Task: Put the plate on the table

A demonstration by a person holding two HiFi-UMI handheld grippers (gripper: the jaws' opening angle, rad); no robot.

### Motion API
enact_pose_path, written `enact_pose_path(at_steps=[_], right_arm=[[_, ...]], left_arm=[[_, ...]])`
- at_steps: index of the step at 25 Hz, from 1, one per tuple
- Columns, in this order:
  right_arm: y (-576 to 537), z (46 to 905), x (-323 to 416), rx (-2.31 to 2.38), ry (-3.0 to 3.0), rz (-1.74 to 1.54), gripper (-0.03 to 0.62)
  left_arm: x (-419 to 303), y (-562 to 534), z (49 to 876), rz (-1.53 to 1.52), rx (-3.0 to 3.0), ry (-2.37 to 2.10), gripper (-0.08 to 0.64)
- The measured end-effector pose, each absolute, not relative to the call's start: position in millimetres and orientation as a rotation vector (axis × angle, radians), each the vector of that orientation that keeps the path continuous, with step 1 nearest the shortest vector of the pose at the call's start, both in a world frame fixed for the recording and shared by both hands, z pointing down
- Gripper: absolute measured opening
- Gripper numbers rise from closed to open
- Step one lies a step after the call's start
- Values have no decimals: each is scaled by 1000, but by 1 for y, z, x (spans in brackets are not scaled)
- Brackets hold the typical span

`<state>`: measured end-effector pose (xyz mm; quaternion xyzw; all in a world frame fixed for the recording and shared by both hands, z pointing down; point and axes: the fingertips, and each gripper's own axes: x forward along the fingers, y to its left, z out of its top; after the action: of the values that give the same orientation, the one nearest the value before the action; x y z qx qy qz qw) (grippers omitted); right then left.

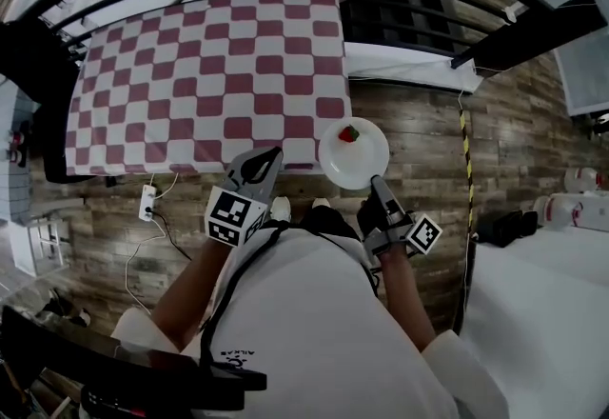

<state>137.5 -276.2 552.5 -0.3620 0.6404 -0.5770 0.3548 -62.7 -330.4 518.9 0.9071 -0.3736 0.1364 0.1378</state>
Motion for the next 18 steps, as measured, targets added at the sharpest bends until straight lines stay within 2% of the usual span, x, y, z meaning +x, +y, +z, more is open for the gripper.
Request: enact_pose_path(at_steps=[18], right_arm=[[-335,596,156,-730,1925,-1714,18]], left_arm=[[-29,-337,534,396,2440,-1316,5]])
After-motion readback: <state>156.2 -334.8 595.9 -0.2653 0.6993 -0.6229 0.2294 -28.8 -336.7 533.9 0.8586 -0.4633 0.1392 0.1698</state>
